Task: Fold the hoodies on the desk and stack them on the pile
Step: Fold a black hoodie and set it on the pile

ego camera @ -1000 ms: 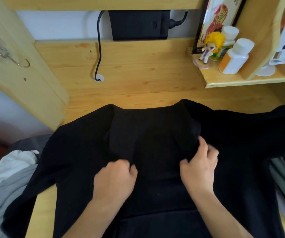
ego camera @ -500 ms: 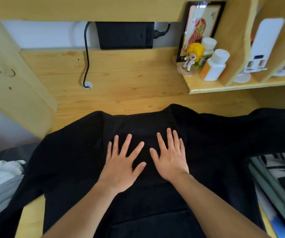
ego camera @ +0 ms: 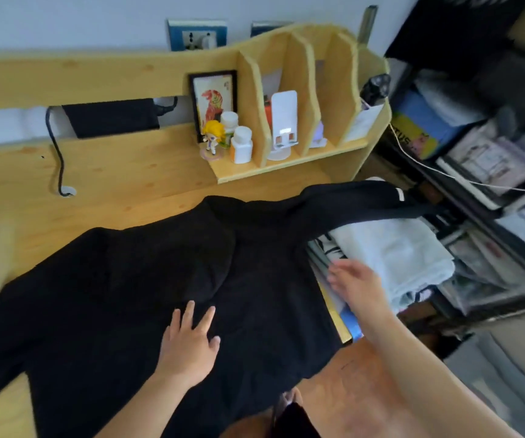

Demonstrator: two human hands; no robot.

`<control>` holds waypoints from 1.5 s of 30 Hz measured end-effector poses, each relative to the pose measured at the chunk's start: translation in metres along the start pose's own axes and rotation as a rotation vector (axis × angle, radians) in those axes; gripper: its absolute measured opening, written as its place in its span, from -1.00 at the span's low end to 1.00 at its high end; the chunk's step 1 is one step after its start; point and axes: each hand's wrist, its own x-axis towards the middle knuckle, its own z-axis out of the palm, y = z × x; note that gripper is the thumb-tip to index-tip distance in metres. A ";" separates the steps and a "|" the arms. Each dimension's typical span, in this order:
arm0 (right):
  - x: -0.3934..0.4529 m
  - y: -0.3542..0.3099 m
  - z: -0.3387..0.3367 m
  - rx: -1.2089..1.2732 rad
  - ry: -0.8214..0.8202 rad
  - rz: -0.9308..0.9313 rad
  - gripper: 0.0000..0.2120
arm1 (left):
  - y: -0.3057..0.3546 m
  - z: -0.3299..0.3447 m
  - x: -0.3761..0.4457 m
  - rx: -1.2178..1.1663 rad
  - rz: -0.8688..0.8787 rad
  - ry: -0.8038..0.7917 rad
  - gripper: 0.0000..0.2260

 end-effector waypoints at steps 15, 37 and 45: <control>0.240 -0.063 -0.130 0.793 -0.034 0.603 -0.60 | 0.108 -0.005 0.001 -0.050 -0.432 -0.134 -0.57; 0.201 -0.095 -0.149 0.960 -0.060 0.230 -0.53 | 0.194 -0.073 0.094 -1.115 -0.248 0.307 -0.58; 0.061 -0.195 -0.014 0.472 -0.403 -0.273 -0.74 | 0.040 -0.150 -0.032 -1.959 -0.091 0.412 -0.58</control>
